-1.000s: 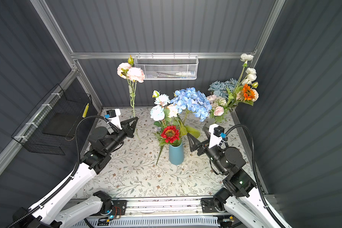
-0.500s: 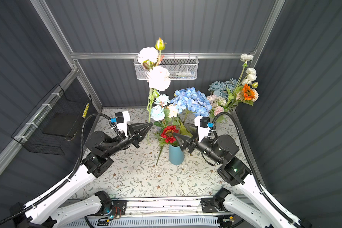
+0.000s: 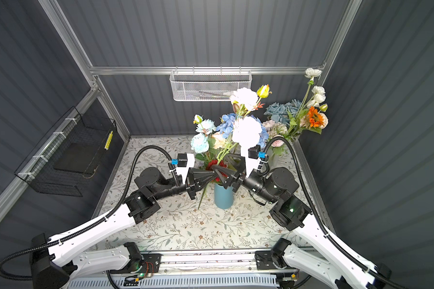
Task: Arrange the flowers into the vase
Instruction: 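Bring the pink roses over the teal vase while the right gripper grasps the stem, then open the left gripper and draw it back while the right holds the roses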
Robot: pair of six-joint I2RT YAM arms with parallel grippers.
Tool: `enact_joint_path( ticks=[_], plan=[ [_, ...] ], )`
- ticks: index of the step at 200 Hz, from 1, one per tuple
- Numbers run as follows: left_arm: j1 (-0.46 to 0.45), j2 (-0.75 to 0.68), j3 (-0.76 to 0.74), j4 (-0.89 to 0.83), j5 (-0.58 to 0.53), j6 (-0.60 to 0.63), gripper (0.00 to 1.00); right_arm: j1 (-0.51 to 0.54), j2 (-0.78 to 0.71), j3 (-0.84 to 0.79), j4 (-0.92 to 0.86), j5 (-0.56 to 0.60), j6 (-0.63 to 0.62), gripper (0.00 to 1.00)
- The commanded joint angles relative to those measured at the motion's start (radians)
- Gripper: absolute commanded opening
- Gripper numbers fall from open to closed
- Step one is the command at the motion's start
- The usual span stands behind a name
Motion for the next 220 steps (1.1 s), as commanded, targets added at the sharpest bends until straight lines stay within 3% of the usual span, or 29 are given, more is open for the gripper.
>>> enact_joint_path(
  ticks=[1,59,75,105,112,121,147,161,220],
  plan=[
    [-0.016,-0.004,0.044,0.011,-0.006,0.042,0.00,0.005,-0.014,-0.013,0.057,0.022,0.023,0.68],
    [-0.047,0.020,0.060,-0.011,-0.020,0.070,0.00,0.004,0.011,-0.015,0.086,-0.028,0.048,0.46],
    [-0.050,0.021,0.060,-0.015,-0.025,0.072,0.00,0.004,0.016,-0.015,0.090,-0.041,0.050,0.34],
    [-0.053,0.023,0.060,-0.019,-0.037,0.074,0.00,0.004,0.013,-0.026,0.106,-0.049,0.053,0.01],
    [-0.053,0.022,0.061,-0.020,-0.037,0.074,0.00,0.004,0.011,-0.031,0.112,-0.050,0.056,0.00],
    [-0.053,0.022,0.059,-0.019,-0.039,0.073,0.15,0.004,0.009,-0.036,0.116,-0.049,0.060,0.00],
    [-0.053,0.012,0.043,0.013,-0.053,0.049,0.97,0.004,0.001,-0.044,0.116,-0.044,0.057,0.00],
    [-0.053,-0.007,0.021,0.044,-0.057,0.027,1.00,0.004,-0.008,-0.044,0.105,-0.034,0.045,0.00],
    [-0.036,-0.077,-0.032,0.013,-0.255,0.012,1.00,0.004,-0.079,-0.072,-0.002,0.064,-0.021,0.00]
  ],
)
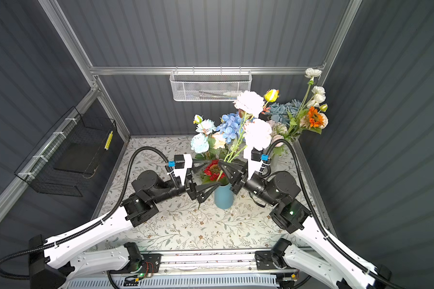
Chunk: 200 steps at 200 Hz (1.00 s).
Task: Arrange the flowers into the vase
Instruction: 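Open the left gripper and draw it back while the right holds the roses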
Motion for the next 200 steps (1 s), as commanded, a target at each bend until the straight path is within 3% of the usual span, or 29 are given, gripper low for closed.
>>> enact_joint_path(
  ticks=[1,41,80,141,173,200],
  plan=[
    [0.011,-0.033,-0.027,0.010,-0.098,-0.022,1.00,-0.002,-0.040,-0.018,-0.054,0.059,-0.045,0.00],
    [0.101,-0.073,-0.080,0.021,-0.195,-0.102,1.00,-0.002,-0.129,-0.055,-0.160,0.169,-0.093,0.00],
    [0.107,-0.122,-0.169,-0.026,-0.343,-0.074,1.00,-0.003,-0.201,-0.110,-0.153,0.321,-0.143,0.00],
    [0.100,-0.119,-0.252,-0.179,-0.353,-0.028,1.00,-0.003,-0.160,-0.176,0.039,0.405,-0.226,0.00],
    [0.048,-0.052,-0.264,-0.181,-0.349,-0.006,1.00,-0.002,-0.120,-0.175,0.085,0.399,-0.233,0.00],
    [0.018,0.041,-0.246,-0.085,-0.314,0.001,1.00,-0.002,-0.093,-0.176,0.105,0.389,-0.227,0.00]
  ],
)
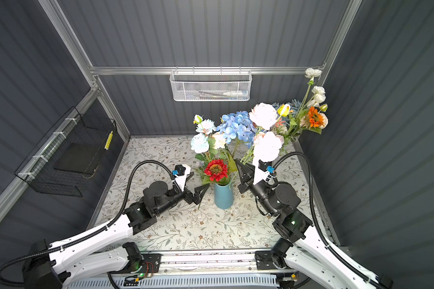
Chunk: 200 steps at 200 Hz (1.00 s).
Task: Arrange the flowers into the vase
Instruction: 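Open the left gripper and draw it back while the right holds the roses, then lower the pink roses into the teal vase with the right gripper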
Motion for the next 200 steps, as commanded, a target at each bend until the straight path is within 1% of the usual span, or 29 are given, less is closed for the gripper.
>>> enact_joint_path(
  ticks=[1,20,48,81,93,135,169,200],
  plan=[
    [-0.024,0.068,0.017,0.073,0.022,0.034,1.00,0.000,0.011,-0.001,0.075,0.007,-0.014,0.00],
    [-0.031,0.137,0.030,0.172,0.015,0.038,1.00,-0.001,0.021,-0.004,0.098,0.005,-0.013,0.00],
    [-0.031,0.202,0.039,0.323,-0.011,0.042,1.00,-0.001,0.020,-0.004,0.121,0.008,-0.019,0.00],
    [-0.032,0.247,0.064,0.411,-0.054,0.052,1.00,-0.001,0.013,-0.013,0.139,0.007,-0.027,0.00],
    [-0.032,0.254,0.066,0.440,-0.086,0.052,1.00,-0.001,0.013,-0.018,0.150,0.008,-0.028,0.00],
    [-0.031,0.257,0.082,0.462,-0.242,0.079,1.00,-0.001,0.015,-0.031,0.186,0.002,-0.036,0.00],
    [-0.031,0.228,0.072,0.498,-0.305,0.100,1.00,-0.001,0.017,-0.034,0.198,-0.003,-0.045,0.00],
    [-0.031,0.196,0.072,0.489,-0.341,0.140,1.00,0.000,0.023,-0.040,0.237,-0.005,-0.060,0.00]
  ],
)
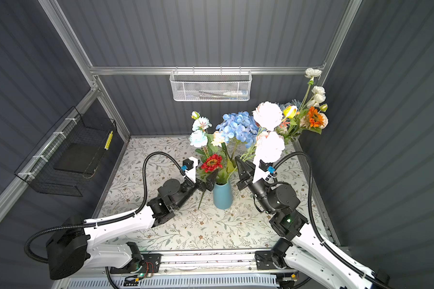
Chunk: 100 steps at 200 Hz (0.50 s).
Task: Arrange the flowers into the vase
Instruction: 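Lower the pink roses into the teal vase with the right gripper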
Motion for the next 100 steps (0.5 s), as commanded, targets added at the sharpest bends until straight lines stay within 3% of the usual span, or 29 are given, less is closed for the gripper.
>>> enact_joint_path(
  ticks=[1,60,100],
  plan=[
    [-0.001,-0.045,0.021,0.040,-0.076,0.056,1.00,-0.001,-0.001,-0.012,0.075,-0.003,-0.026,0.00],
    [-0.001,-0.042,0.038,0.020,-0.057,0.061,1.00,-0.001,0.070,-0.026,0.195,-0.093,-0.023,0.00],
    [-0.001,-0.040,0.040,0.008,-0.059,0.065,1.00,0.003,0.107,-0.039,0.204,-0.090,-0.030,0.00]
  ],
)
